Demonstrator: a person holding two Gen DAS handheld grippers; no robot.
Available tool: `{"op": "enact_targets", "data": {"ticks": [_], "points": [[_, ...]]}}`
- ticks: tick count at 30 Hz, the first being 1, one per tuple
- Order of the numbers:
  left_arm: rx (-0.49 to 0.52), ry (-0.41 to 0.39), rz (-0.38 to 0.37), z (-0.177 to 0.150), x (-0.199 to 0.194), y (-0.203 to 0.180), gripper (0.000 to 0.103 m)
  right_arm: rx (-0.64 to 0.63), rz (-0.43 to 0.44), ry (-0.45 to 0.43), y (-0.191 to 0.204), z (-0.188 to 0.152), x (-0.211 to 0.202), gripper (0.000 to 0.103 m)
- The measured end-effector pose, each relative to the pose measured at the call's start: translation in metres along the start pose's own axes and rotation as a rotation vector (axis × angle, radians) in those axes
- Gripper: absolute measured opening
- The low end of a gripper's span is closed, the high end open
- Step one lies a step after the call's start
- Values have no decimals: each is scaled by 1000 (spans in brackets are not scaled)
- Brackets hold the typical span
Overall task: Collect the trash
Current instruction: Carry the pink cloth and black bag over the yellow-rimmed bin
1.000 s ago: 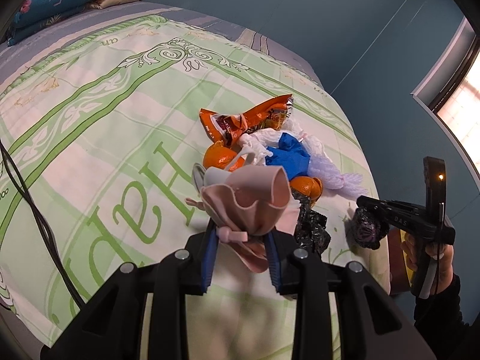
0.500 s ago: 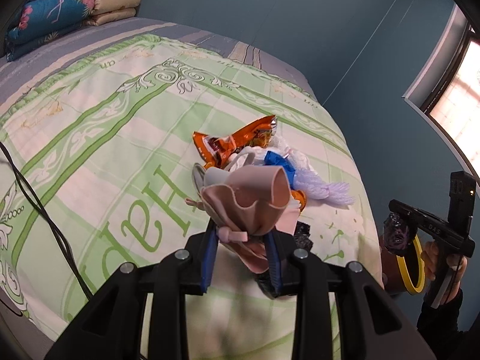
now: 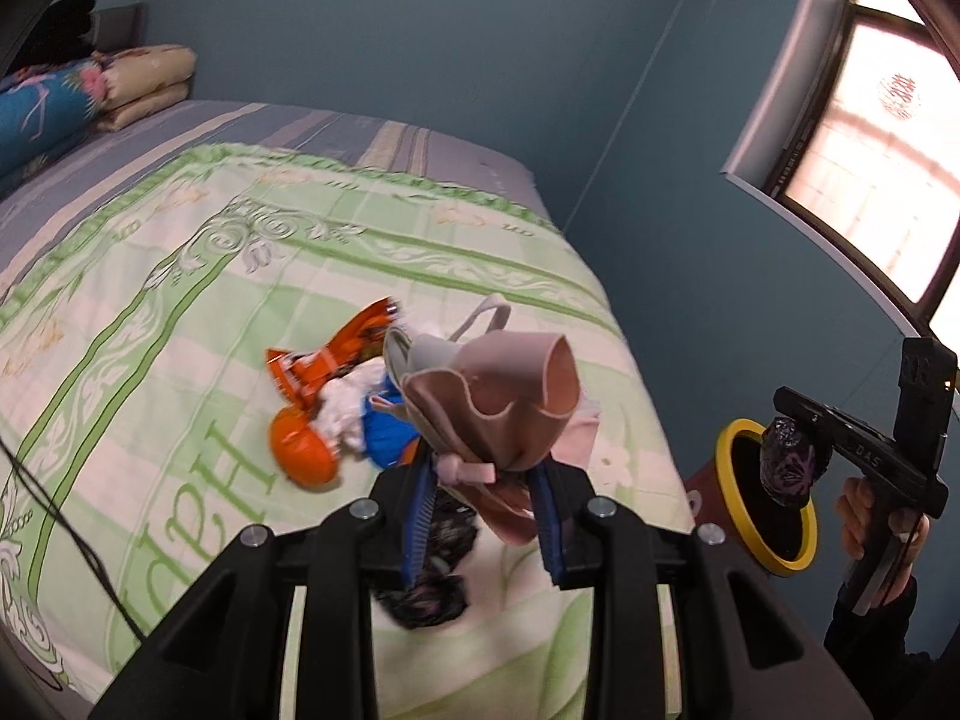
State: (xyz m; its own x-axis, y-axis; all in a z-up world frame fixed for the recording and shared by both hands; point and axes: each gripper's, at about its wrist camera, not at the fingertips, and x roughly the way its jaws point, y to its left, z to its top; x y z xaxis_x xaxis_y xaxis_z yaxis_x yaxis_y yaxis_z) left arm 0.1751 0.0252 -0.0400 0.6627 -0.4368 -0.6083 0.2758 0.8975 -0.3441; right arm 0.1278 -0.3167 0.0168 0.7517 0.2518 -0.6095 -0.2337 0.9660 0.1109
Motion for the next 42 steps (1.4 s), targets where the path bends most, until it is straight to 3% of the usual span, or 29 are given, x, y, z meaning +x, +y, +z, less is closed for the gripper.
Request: {"op": "enact_targets", "data": {"ticks": [15, 25, 42], "points": [[190, 50, -199, 15, 49, -133, 28, 137, -250, -123, -90, -22, -81, 0], [289, 148, -294, 8, 113, -215, 28, 239, -390, -116, -157, -51, -103, 0], [379, 348, -396, -41, 214, -324, 28, 442, -385, -37, -248, -95, -86, 0]]}}
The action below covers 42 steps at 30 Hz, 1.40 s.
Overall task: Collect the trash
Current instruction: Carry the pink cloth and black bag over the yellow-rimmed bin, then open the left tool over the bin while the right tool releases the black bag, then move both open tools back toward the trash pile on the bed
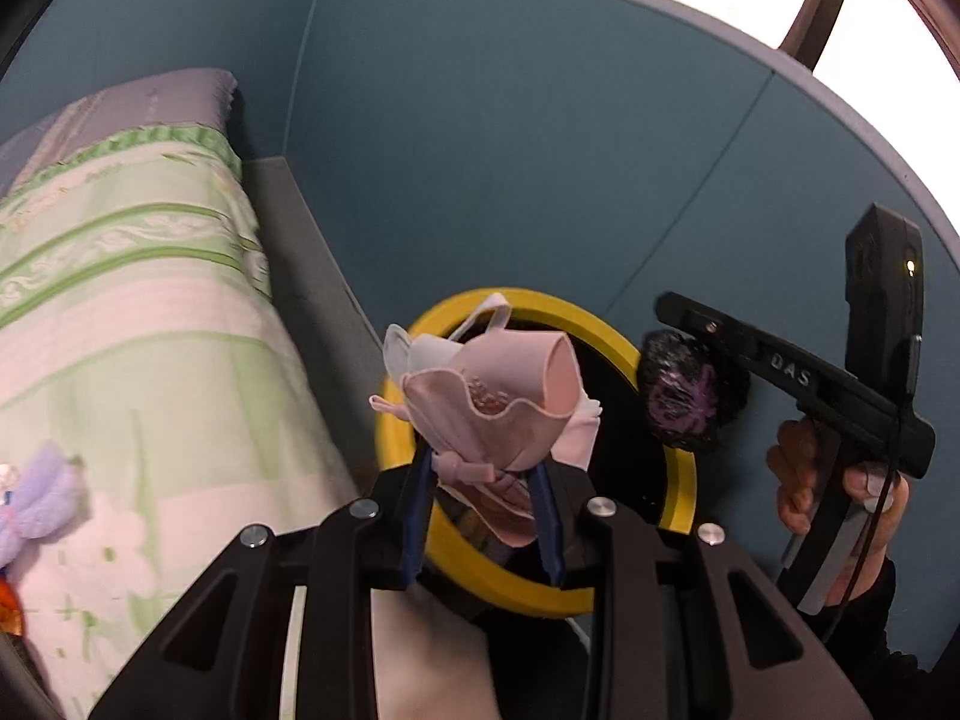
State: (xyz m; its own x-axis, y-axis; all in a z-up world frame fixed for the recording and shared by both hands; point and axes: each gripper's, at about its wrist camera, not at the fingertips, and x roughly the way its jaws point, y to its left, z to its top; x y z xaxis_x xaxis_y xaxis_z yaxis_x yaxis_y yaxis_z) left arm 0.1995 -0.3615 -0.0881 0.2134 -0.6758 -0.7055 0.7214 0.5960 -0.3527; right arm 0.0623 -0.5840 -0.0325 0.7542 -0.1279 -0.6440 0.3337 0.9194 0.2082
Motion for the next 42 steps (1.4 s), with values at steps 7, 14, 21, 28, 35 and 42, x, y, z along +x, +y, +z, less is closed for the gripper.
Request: {"op": "enact_targets", "data": {"ticks": [7, 14, 21, 28, 35, 42], "points": [[-3, 47, -28, -1, 35, -6, 28, 37, -11, 24, -12, 0, 14, 0], [-11, 46, -39, -2, 46, -7, 33, 38, -31, 9, -11, 7, 15, 0], [-26, 6, -47, -1, 33, -3, 55, 50, -44, -1, -12, 11, 11, 0], [-44, -50, -20, -1, -3, 9, 61, 44, -51, -19, -3, 14, 1, 0], [-77, -167, 104, -4, -71, 46, 73, 3, -18, -45, 27, 18, -12, 1], [-170, -292, 274, -24, -175, 103, 80, -70, 34, -55, 79, 26, -13, 1]]}}
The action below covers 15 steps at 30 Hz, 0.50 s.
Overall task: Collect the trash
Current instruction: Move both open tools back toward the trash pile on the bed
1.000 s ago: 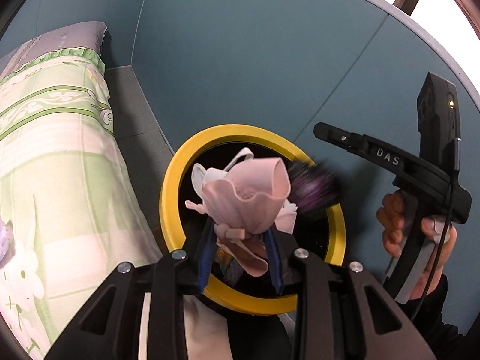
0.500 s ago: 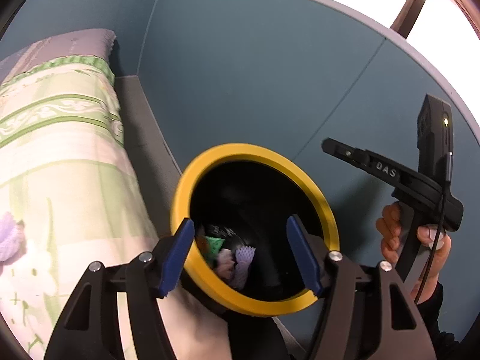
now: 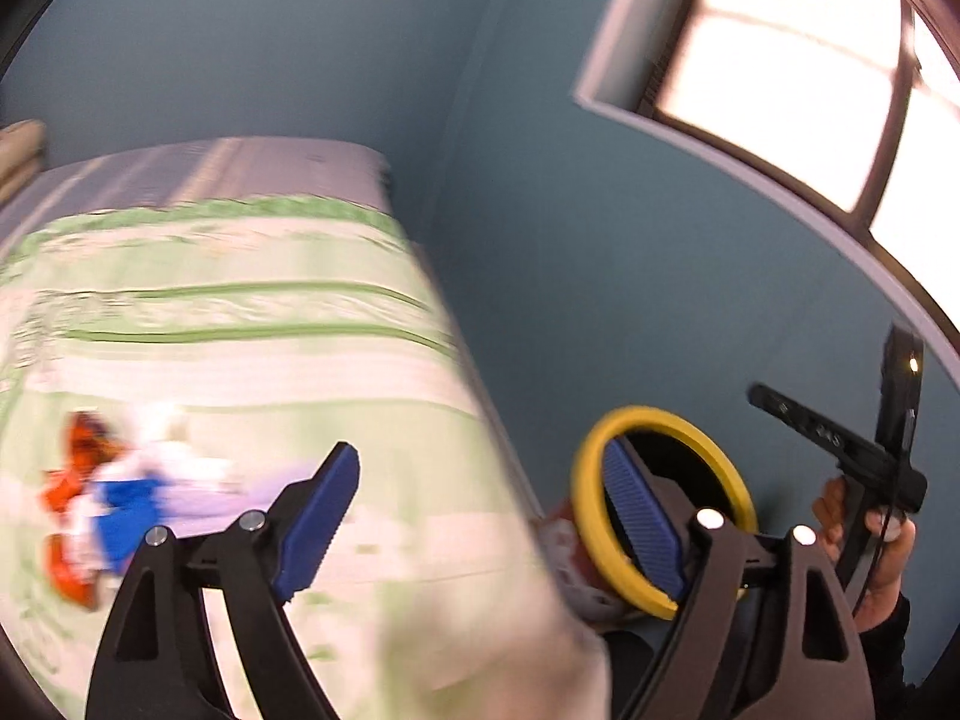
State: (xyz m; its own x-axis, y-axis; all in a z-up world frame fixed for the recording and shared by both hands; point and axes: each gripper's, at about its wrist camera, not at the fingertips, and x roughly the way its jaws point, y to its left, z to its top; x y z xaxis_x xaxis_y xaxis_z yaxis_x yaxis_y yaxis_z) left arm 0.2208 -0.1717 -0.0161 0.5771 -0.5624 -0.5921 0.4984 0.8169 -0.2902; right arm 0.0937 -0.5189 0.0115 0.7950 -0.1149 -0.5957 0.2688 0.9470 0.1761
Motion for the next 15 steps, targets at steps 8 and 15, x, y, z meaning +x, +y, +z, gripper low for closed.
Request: {"op": "enact_targets", "data": {"ticks": [8, 15], "points": [[-92, -88, 182, -7, -95, 79, 82, -103, 117, -10, 89, 7, 5, 1], [-164, -96, 254, -33, -141, 129, 82, -169, 214, -39, 159, 2, 5, 56]]}}
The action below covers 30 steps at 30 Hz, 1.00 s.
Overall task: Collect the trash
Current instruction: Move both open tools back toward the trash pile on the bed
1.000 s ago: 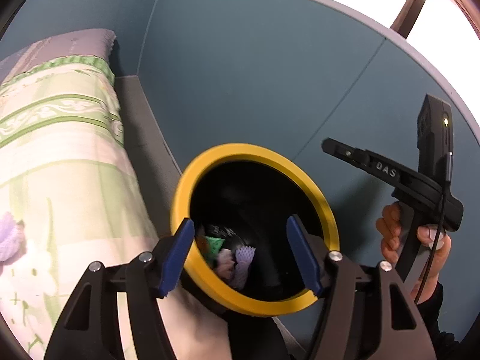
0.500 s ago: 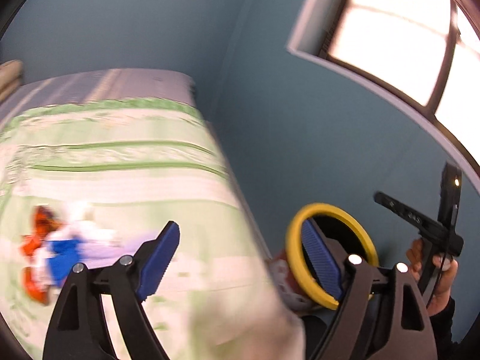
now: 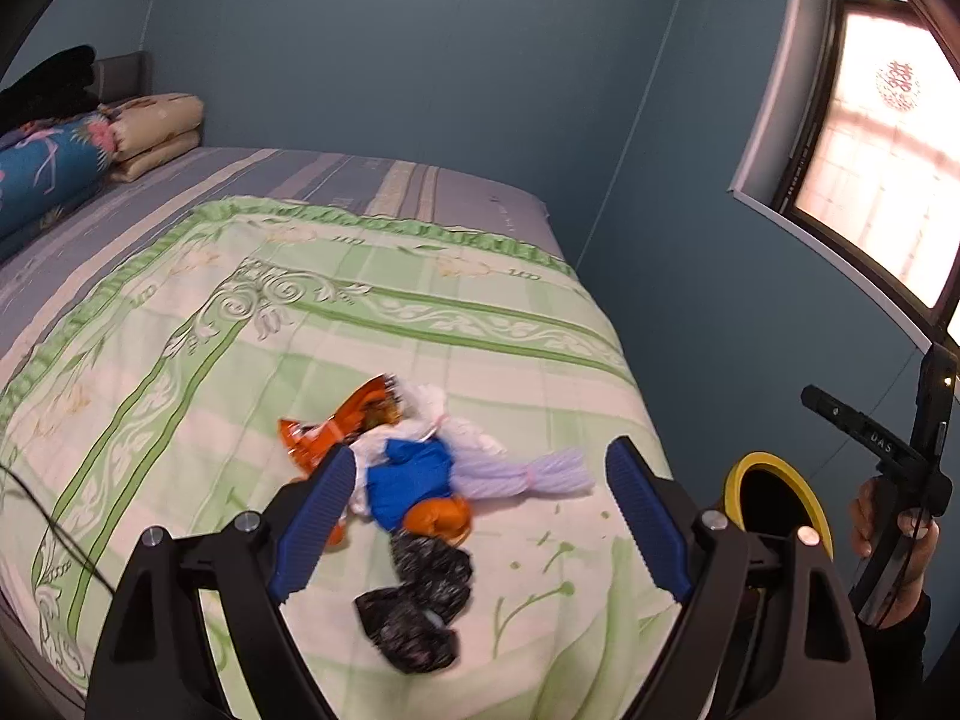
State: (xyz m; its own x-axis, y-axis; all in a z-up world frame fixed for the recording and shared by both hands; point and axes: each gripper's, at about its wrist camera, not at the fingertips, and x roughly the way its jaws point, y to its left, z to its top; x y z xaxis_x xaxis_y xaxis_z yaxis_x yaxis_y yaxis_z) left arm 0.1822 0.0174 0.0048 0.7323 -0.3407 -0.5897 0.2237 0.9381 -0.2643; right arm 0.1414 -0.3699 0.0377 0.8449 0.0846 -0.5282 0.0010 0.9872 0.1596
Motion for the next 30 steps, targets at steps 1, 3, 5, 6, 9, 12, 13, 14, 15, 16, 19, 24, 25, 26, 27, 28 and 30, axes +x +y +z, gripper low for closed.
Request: {"op": "enact_targets", "data": {"ticks": [1, 3, 5, 6, 9, 12, 13, 14, 15, 16, 19, 24, 25, 26, 27, 28, 30], "points": [[-6, 1, 5, -3, -3, 6, 82, -8, 7, -2, 6, 1, 0, 56], [-21, 0, 12, -12, -8, 19, 82, -24, 46, 13, 21, 2, 3, 58], [-29, 0, 10, -19, -11, 29, 83, -64, 64, 14, 37, 3, 5, 64], [-31, -1, 13, -23, -13, 32, 84, -90, 72, 3, 47, 3, 5, 69], [-41, 2, 19, -34, -15, 42, 87, -138, 113, -21, 65, 5, 6, 88], [-48, 20, 19, -46, -9, 50, 88, -214, 140, -64, 83, 4, 8, 95], [-49, 28, 18, -50, -6, 51, 88, -237, 142, -73, 87, 2, 8, 95], [-49, 40, 12, -54, -2, 53, 88, -275, 141, -76, 93, 0, 11, 95], [-49, 46, 7, -57, 0, 55, 88, -307, 131, -72, 97, -1, 16, 95], [-46, 57, -1, -62, 3, 56, 89, -348, 126, -61, 103, -4, 23, 95], [-38, 80, -15, -73, 12, 60, 92, -420, 131, -26, 107, -13, 44, 95], [-41, 138, -61, -89, 31, 62, 93, -594, 165, 45, 113, -37, 81, 94], [-35, 150, -69, -91, 34, 62, 94, -637, 184, 66, 116, -43, 89, 94], [-23, 163, -73, -94, 39, 61, 94, -684, 204, 76, 120, -50, 95, 94], [-10, 171, -68, -96, 43, 60, 94, -718, 218, 84, 122, -56, 99, 94], [5, 178, -61, -98, 48, 58, 94, -764, 227, 99, 127, -62, 105, 94], [21, 192, -68, -100, 56, 57, 94, -857, 243, 132, 136, -74, 119, 94]]}}
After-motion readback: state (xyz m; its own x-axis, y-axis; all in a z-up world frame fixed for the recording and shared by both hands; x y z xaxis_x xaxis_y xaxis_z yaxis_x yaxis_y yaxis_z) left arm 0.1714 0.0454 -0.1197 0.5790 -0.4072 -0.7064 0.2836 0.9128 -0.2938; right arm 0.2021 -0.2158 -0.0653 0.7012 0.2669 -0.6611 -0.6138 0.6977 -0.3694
